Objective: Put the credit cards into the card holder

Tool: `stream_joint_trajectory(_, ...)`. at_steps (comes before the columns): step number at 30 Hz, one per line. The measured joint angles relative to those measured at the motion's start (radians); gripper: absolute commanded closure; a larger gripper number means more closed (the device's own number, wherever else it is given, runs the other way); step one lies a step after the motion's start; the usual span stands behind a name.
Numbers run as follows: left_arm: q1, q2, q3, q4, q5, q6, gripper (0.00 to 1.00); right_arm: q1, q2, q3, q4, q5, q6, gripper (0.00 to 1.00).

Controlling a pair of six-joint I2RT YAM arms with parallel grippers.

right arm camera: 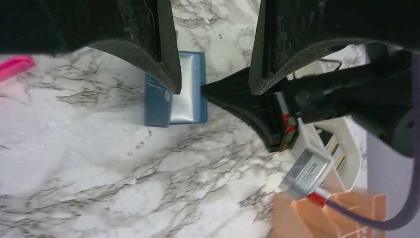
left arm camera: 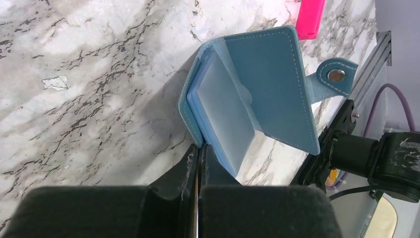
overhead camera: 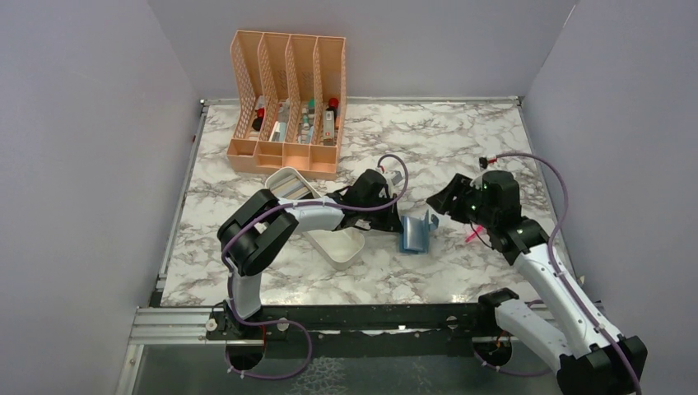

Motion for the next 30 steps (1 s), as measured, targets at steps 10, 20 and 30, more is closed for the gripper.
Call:
stream_joint_trajectory(10, 0.0, -0.001, 0.0, -0.002, 0.0, -0.023, 1.0, 0.006, 0.105, -0.032, 0.055, -0.26, -0.022, 0.46)
stream_joint_trajectory(20, 0.0, -0.019, 0.0, -0.021, 0.0, -0.026, 1.0, 0.025, 0.198, -0.089, 0.192, -0.374, 0.021, 0.51)
stream_joint_trajectory(30, 0.0, -0.035, 0.0, -0.048, 0.0, -0.023, 1.0, 0.028, 0.25, -0.156, 0.225, -0.299, 0.007, 0.52)
